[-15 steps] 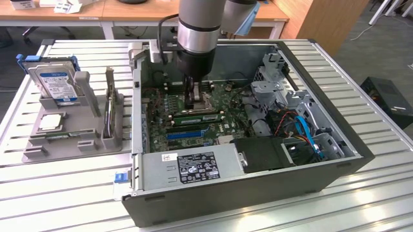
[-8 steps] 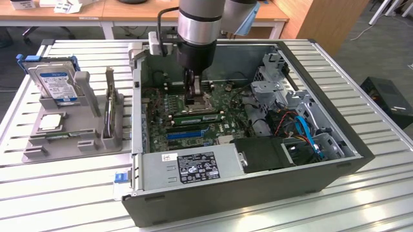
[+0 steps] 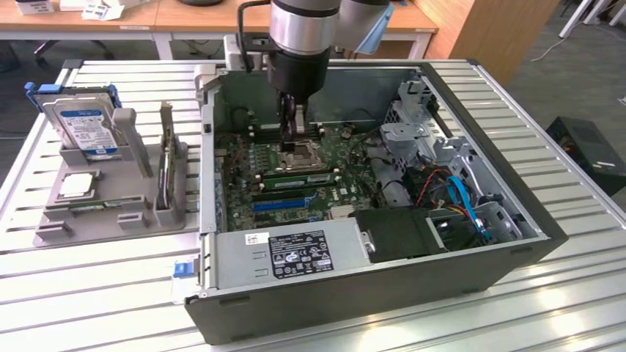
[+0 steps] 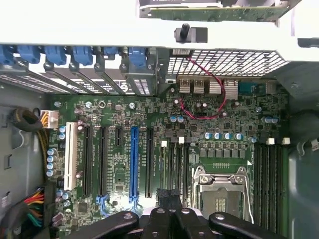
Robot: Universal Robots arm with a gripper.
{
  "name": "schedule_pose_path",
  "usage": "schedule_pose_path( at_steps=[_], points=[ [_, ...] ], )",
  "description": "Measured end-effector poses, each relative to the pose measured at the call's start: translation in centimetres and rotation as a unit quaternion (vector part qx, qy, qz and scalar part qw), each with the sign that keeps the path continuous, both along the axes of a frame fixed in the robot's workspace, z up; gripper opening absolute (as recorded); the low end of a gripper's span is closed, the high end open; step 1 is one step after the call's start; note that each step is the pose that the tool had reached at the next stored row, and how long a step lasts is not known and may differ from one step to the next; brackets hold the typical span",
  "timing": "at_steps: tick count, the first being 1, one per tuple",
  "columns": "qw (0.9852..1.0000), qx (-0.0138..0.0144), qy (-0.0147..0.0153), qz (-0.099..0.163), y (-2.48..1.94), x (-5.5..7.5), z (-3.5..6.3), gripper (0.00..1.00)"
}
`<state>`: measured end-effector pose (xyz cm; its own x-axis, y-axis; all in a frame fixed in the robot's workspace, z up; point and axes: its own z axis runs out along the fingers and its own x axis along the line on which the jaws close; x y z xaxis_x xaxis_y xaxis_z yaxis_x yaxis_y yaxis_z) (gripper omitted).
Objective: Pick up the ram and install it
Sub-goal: 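Press down the ram until it locks into place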
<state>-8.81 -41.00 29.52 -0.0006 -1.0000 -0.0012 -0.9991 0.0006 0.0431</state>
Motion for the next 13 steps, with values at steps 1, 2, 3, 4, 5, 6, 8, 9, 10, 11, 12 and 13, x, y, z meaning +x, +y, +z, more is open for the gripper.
schedule_pose_path(
  at_steps=[1, 2, 3, 4, 5, 6, 8, 9, 10, 11, 12, 13],
  points=[
    [1.0000, 0.0000, 0.0000, 0.000, 0.00, 0.0, 0.23, 0.11],
    [1.0000, -0.0001, 0.0000, 0.000, 0.00, 0.0, 0.45, 0.11],
    [1.0000, -0.0001, 0.0000, 0.000, 0.00, 0.0, 0.69, 0.11],
    [1.0000, -0.0001, 0.0000, 0.000, 0.00, 0.0, 0.90, 0.11],
    [1.0000, -0.0001, 0.0000, 0.000, 0.00, 0.0, 1.12, 0.11],
    [1.0000, -0.0002, 0.0000, 0.000, 0.00, 0.0, 1.32, 0.11],
    [1.0000, -0.0002, 0.0000, 0.000, 0.00, 0.0, 1.63, 0.11],
    [1.0000, -0.0001, 0.0000, 0.000, 0.00, 0.0, 1.74, 0.11],
    [1.0000, -0.0001, -0.0001, 0.000, 0.00, 0.0, 1.76, 0.11],
    [1.0000, -0.0001, 0.0000, 0.000, 0.00, 0.0, 1.76, 0.11],
    [1.0000, -0.0001, -0.0001, 0.000, 0.00, 0.0, 1.76, 0.11],
    [1.0000, -0.0001, -0.0001, 0.000, 0.00, 0.0, 1.76, 0.11]
  ],
)
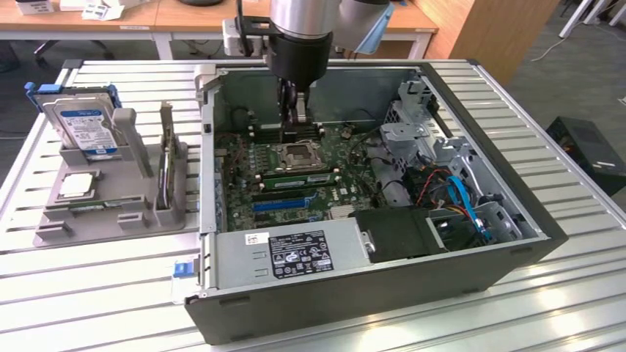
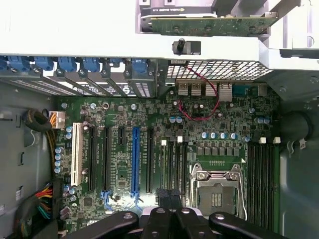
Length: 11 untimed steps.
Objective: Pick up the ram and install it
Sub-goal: 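Press down the ram until it locks into place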
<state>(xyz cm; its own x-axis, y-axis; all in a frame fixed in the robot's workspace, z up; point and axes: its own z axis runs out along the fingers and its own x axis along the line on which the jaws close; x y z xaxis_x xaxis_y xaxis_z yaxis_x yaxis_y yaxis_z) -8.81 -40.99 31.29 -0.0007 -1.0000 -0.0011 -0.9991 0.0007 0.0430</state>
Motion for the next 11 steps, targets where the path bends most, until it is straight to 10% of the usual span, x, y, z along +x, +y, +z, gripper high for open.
schedule_pose_path(
  at_steps=[11],
  points=[
    [1.0000, -0.0006, 0.0001, 0.000, 0.00, 0.46, 0.01, 0.11]
  ],
)
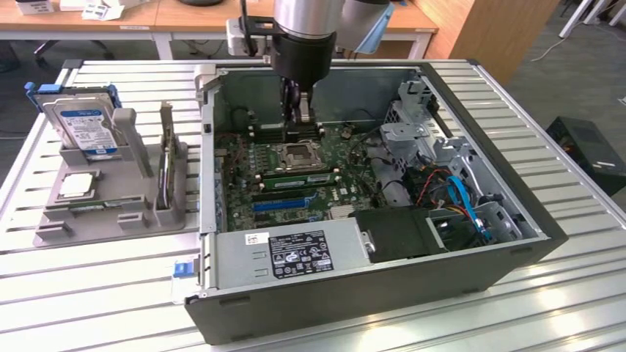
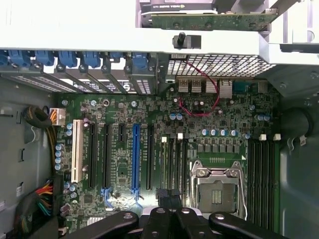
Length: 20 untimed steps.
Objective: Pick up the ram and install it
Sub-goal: 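Press down the ram until it locks into place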
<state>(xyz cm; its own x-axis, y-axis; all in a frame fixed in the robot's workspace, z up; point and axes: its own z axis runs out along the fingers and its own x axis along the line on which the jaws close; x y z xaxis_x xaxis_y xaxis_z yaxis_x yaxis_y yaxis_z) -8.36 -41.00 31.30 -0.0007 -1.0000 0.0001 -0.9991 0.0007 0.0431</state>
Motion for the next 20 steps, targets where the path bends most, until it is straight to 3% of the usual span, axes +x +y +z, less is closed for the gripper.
schedule_pose_path(
  at_steps=[20],
  points=[
    [1.0000, 0.0000, 0.0000, 0.000, 0.02, 2.2, 0.00, 0.11]
  ],
)
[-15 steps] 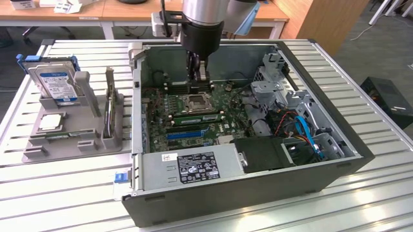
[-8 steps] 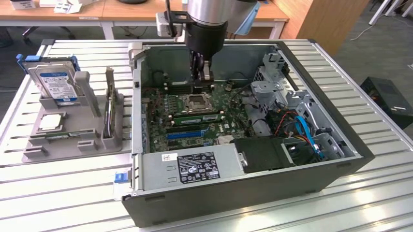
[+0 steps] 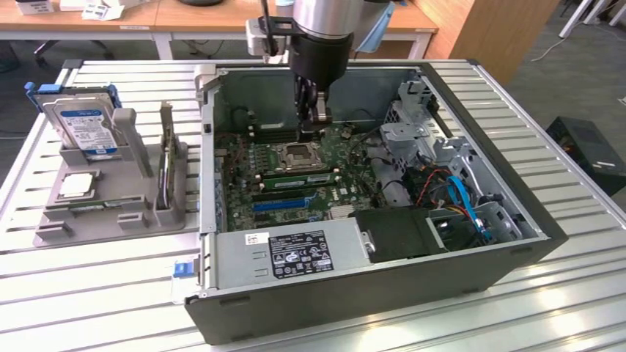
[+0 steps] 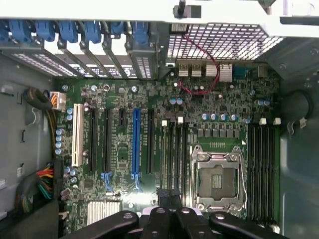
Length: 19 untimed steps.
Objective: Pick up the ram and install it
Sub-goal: 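Press down the ram until it locks into place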
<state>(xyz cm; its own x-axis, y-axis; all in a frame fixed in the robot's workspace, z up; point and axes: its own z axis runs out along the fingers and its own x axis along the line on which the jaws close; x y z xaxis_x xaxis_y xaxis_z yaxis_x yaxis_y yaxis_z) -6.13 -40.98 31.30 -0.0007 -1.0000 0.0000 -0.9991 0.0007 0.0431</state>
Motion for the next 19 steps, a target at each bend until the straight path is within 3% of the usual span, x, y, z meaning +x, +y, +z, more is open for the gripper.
schedule_pose_path(
  at_steps=[19],
  points=[
    [1.0000, 0.0000, 0.0000, 0.000, 0.02, 1.4, 0.00, 0.11]
  ],
)
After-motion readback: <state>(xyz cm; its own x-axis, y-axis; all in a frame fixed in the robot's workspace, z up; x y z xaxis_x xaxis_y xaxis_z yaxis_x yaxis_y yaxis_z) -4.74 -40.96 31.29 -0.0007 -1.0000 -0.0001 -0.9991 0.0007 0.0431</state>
